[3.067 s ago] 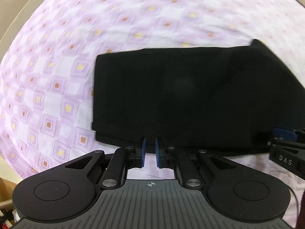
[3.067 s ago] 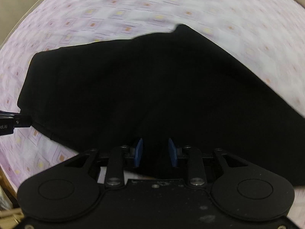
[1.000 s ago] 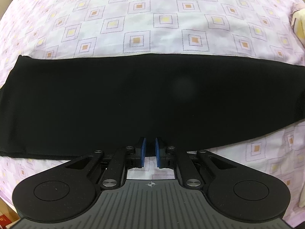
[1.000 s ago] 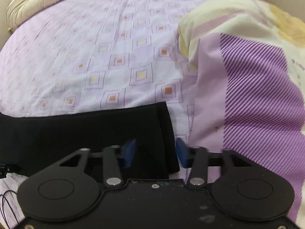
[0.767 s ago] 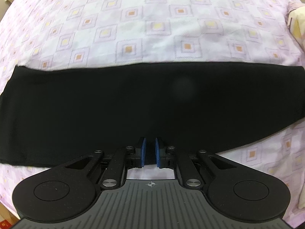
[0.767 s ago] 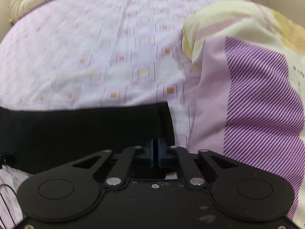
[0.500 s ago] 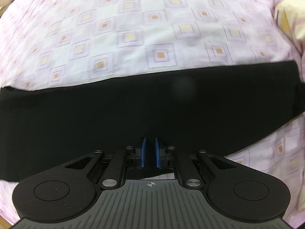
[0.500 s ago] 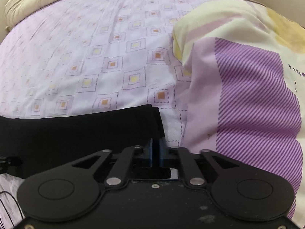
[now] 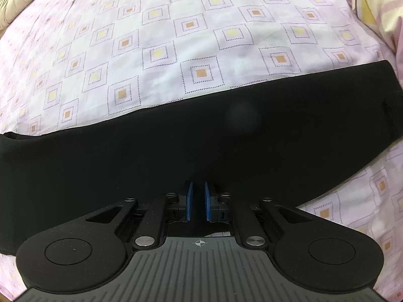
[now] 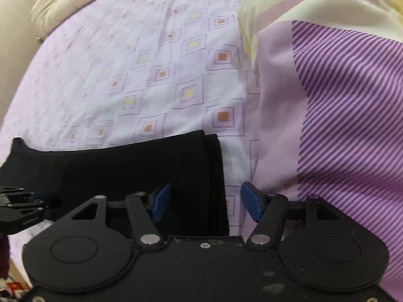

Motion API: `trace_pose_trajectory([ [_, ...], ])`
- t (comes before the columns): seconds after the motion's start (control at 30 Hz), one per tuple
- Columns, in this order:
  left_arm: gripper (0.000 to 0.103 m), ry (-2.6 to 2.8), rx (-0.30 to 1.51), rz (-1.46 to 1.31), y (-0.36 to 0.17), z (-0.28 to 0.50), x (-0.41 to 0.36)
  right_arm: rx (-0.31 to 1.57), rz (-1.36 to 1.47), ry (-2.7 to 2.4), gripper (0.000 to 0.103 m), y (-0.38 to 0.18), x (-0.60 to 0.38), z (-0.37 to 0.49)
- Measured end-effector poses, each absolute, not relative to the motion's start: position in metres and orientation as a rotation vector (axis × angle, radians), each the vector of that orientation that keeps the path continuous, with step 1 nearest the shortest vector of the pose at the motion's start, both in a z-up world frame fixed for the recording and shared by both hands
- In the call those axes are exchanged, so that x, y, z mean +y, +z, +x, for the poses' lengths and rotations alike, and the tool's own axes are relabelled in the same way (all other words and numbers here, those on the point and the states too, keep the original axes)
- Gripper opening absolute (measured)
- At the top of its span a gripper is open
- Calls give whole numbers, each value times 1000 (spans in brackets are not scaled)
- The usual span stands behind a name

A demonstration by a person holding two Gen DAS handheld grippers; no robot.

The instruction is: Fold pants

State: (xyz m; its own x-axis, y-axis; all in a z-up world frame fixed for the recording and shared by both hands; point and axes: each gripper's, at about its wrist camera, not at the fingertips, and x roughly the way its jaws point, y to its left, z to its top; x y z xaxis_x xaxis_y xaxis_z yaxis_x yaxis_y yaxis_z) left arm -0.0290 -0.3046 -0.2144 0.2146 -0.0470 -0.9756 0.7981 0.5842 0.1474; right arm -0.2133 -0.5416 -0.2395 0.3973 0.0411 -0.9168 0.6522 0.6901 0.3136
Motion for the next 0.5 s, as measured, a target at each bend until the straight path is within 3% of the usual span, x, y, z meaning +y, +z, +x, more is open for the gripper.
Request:
trace_pose_trajectory([
  [0.03,9,-673,1218,766,-213,-31,-301,1105,761,-403,51,-241,-543,-214],
  [0.17,9,-675,1201,780,-207,-43,-290,1086,849,-355,46,-250,-548,-213],
  [0.2,8,-675,1201,775,-207,-43,-289,1077,877,-351,40,-250,-549,-213],
  [0.23,8,-676,1201,769,-205,-43,-287,1070,926,-339,18,-253,-551,-214],
  [0.27,8,-679,1202,764,-204,-43,-286,1070,977,-325,13,-258,-552,-213],
  [0.5,10,-669,1184,661,-182,-33,-274,977,919,-446,12,-218,-524,-214],
])
